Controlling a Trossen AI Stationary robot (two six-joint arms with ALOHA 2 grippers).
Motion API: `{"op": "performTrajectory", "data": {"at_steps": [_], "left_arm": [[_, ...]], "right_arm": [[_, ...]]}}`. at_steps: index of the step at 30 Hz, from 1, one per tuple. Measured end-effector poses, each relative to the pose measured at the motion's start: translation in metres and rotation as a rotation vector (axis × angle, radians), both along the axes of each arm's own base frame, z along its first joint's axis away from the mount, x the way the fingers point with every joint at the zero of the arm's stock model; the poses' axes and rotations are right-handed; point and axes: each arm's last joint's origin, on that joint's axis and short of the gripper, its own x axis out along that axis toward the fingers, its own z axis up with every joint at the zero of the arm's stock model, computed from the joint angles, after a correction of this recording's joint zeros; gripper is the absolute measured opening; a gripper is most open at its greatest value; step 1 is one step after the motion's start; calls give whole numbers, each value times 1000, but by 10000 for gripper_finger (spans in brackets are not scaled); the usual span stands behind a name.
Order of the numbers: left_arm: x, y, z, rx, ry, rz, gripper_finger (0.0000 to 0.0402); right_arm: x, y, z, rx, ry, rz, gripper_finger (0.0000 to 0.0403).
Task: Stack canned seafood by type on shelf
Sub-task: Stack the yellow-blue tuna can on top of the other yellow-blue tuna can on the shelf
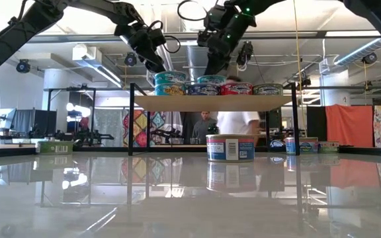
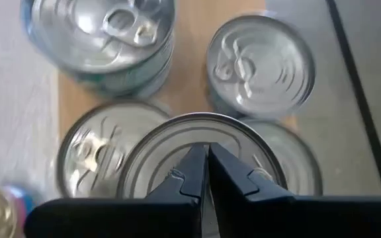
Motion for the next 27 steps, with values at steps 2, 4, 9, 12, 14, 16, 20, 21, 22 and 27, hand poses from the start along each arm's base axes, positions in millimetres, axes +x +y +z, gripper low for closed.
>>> {"op": "performTrajectory", "data": {"at_steps": [2, 4, 9, 12, 14, 16, 20, 21, 22, 27], "left_arm": [[0, 0, 0, 6, -2, -5, 400], [0, 0, 0, 14, -4, -16, 400], [2, -1, 1, 23, -17, -26, 400], [3, -2, 1, 19, -16, -25, 400], [3, -1, 1, 18, -16, -24, 400], [3, -2, 1, 17, -16, -23, 400], [3, -2, 1, 16, -15, -22, 400], [3, -2, 1, 16, -15, -22, 400], [3, -2, 1, 16, -15, -22, 400], [3, -2, 1, 17, -15, -26, 400]], "right_arm": [[-2, 1, 0, 18, 18, -7, 13], [-1, 1, -3, 22, 13, -8, 13], [12, -8, -14, -11, -51, -6, 13], [21, -13, -19, -41, -90, -1, 13], [26, -17, -21, -64, -122, 0, 13], [29, -19, -21, -87, -151, 0, 13], [32, -21, -17, -120, -182, -5, 13], [32, -21, -15, -123, -186, -6, 13], [31, -21, -12, -123, -183, -9, 13], [19, -13, 17, -124, -165, 3, 13]]}}
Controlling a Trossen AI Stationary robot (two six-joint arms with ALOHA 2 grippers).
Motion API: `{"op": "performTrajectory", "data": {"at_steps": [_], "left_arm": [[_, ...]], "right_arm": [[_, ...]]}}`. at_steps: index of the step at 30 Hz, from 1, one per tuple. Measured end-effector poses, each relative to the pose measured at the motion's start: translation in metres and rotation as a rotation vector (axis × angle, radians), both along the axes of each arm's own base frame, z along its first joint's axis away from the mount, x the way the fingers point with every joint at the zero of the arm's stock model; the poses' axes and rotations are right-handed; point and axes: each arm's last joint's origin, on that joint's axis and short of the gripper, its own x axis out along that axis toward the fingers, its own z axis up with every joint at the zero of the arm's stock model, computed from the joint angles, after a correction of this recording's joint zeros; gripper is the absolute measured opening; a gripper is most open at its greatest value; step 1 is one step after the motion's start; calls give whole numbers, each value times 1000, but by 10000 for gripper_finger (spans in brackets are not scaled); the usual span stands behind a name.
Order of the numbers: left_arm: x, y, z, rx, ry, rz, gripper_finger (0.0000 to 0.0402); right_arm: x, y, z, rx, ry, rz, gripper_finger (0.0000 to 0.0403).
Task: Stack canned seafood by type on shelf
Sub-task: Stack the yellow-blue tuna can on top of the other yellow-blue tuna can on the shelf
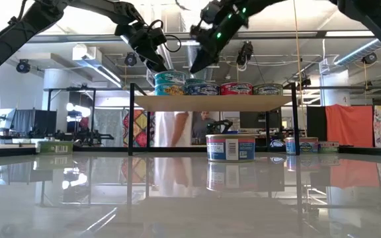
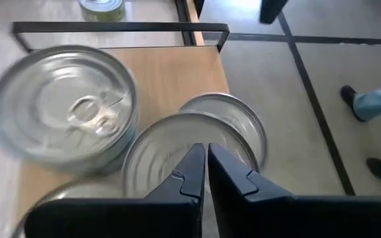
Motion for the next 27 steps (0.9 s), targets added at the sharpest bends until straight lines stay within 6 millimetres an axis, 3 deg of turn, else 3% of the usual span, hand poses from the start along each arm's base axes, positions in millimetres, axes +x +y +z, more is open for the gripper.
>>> {"op": "performTrajectory", "data": {"at_steps": [5, 15, 27], "left_arm": [[0, 0, 0, 6, -3, -4, 400], [1, 0, 1, 2, -30, -13, 400], [2, 0, 2, -14, -49, -22, 400]], "right_arm": [[-13, 9, 12, 54, 71, -4, 13], [-1, 3, -24, 72, 53, -18, 13], [22, -12, -45, -11, -66, -10, 13]]}}
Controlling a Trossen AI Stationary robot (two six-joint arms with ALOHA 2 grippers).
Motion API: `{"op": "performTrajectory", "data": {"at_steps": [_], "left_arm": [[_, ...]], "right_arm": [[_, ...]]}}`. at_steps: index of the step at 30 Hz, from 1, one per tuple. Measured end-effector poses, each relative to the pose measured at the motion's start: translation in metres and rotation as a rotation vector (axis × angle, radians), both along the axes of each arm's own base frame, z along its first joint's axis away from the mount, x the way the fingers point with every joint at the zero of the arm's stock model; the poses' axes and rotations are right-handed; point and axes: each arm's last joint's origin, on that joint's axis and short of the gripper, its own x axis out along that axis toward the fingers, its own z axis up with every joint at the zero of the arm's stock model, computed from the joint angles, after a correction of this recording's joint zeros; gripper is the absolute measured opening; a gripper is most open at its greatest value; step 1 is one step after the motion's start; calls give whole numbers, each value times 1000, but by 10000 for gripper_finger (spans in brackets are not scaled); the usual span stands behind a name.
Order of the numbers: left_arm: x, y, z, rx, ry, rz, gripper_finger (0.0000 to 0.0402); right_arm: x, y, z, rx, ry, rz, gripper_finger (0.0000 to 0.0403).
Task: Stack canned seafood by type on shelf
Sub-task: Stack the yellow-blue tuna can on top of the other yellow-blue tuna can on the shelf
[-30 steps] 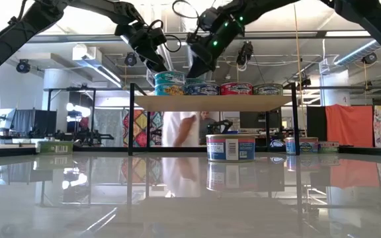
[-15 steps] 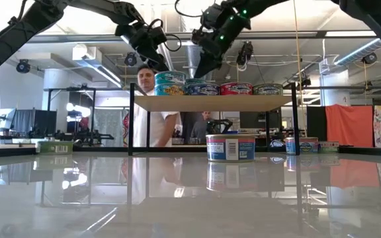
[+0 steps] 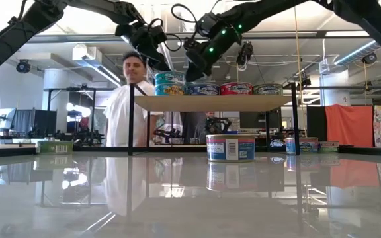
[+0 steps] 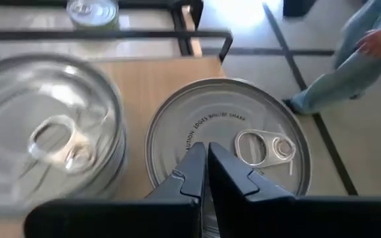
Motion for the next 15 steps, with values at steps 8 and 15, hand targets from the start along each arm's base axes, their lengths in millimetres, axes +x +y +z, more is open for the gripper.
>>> {"op": "performTrajectory", "data": {"at_steps": [8, 15], "left_arm": [[-1, -2, 2, -3, 4, 6, 400], [-2, -1, 2, -1, 4, 6, 400]], "right_arm": [[-2, 2, 9, -14, 2, -6, 13], [-7, 0, 25, -52, -17, -18, 13]]}}
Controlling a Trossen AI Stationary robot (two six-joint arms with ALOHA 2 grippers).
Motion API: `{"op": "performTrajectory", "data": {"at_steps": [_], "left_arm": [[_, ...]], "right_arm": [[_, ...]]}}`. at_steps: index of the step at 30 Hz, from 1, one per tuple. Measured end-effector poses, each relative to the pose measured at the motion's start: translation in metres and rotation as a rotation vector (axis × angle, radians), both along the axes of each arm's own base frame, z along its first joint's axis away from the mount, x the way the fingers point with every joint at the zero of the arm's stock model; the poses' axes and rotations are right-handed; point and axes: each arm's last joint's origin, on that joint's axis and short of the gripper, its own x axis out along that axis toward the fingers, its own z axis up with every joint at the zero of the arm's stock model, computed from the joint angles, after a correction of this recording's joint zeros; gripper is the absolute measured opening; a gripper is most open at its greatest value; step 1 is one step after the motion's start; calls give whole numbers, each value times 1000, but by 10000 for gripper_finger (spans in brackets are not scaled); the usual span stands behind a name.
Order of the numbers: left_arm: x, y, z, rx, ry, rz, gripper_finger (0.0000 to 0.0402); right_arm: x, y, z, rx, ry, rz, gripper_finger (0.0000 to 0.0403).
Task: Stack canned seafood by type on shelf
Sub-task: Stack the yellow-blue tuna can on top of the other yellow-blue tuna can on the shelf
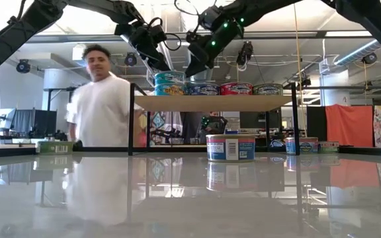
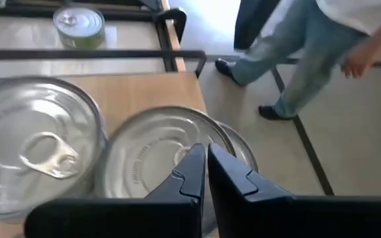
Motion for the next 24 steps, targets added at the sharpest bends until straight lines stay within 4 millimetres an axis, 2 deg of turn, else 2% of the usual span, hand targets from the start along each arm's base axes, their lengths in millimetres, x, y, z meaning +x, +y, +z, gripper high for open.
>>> {"op": "performTrajectory", "data": {"at_steps": [4, 24], "left_arm": [[0, 0, 0, 1, 1, 0, 400], [0, 0, 0, -1, 2, 3, 400]], "right_arm": [[1, 0, -8, 22, 36, 7, 13], [-1, -5, -11, 13, 33, 0, 13]]}}
